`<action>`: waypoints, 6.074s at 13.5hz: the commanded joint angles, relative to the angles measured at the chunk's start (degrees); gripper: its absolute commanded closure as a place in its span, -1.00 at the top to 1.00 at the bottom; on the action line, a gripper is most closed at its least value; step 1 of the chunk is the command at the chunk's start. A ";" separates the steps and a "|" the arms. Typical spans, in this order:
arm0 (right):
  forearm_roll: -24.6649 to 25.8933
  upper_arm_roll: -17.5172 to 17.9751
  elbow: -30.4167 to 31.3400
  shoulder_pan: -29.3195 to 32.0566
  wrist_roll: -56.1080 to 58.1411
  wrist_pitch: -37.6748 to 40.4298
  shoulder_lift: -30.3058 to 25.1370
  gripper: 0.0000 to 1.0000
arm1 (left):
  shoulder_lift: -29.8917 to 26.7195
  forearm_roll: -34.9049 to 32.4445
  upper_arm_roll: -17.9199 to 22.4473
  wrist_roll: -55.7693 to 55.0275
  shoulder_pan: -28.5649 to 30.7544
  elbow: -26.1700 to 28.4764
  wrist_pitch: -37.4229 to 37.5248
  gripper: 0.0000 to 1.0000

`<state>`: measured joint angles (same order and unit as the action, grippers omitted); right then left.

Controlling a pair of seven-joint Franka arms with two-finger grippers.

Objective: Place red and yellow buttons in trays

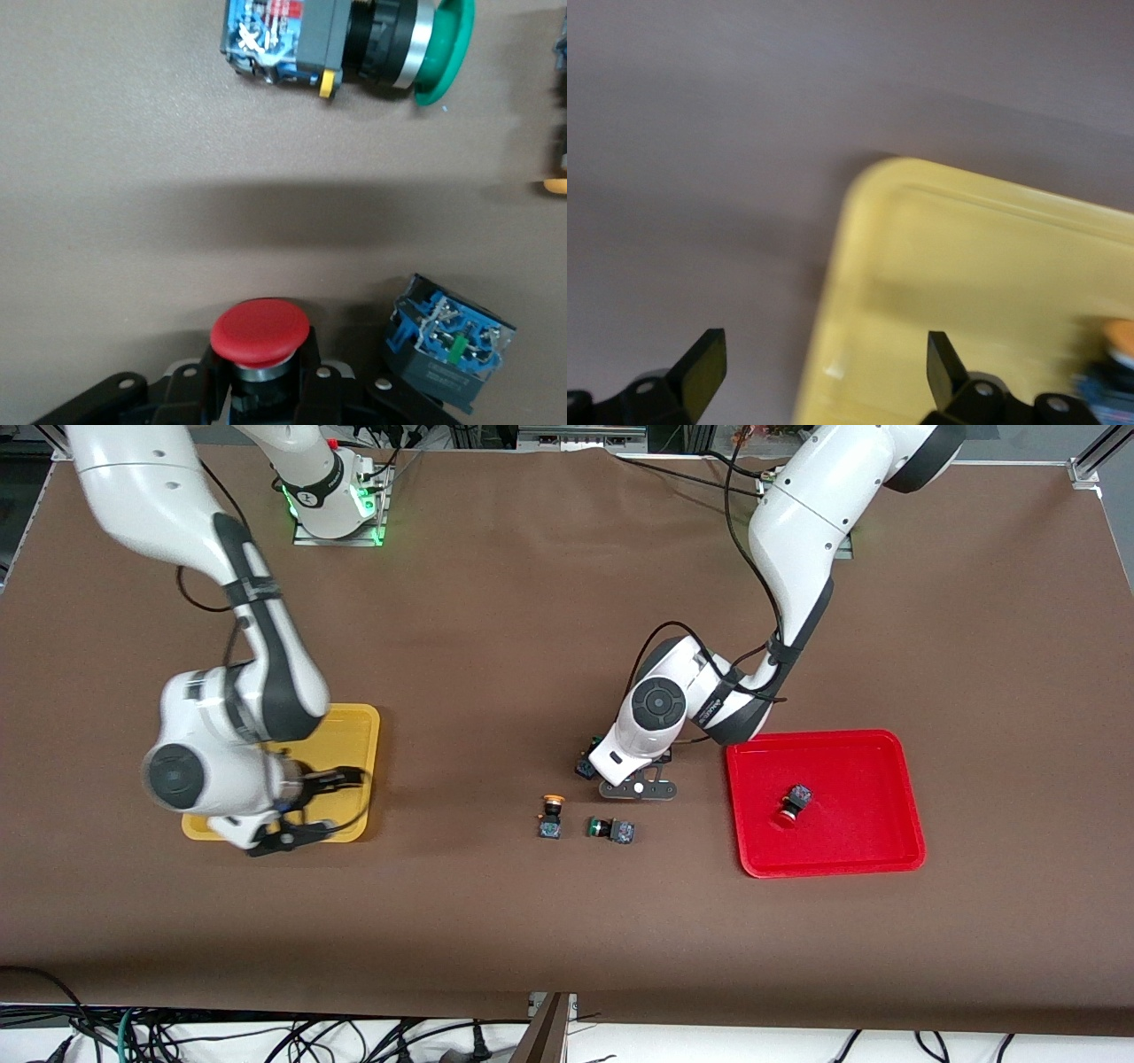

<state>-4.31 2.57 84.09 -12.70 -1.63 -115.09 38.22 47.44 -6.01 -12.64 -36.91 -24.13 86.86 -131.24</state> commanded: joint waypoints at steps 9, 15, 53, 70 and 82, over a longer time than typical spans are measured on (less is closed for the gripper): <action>-0.35 1.30 -7.26 -14.01 -25.96 -21.93 9.14 1.00 | -9.73 -0.23 0.77 25.17 14.80 -2.76 18.74 -0.48; 0.71 -0.01 -22.54 -19.11 -34.14 -22.20 20.56 1.00 | -8.42 -9.09 2.71 42.97 24.21 -1.09 20.76 -0.48; 1.85 -2.03 6.86 6.81 13.74 3.56 -1.31 -0.52 | -28.89 -3.22 -3.71 49.83 29.93 -13.65 54.33 1.00; 2.11 -6.08 8.29 9.98 13.76 8.89 -18.68 1.00 | -46.74 5.13 12.03 44.47 24.93 8.06 41.68 1.00; 6.51 -6.96 1.43 9.80 14.29 23.49 -33.39 1.00 | -45.95 4.78 12.03 44.47 24.93 6.48 41.85 1.00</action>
<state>1.48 -4.43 86.11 -3.05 12.25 -93.36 5.03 1.15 -2.14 -1.29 7.90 1.38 94.62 -89.78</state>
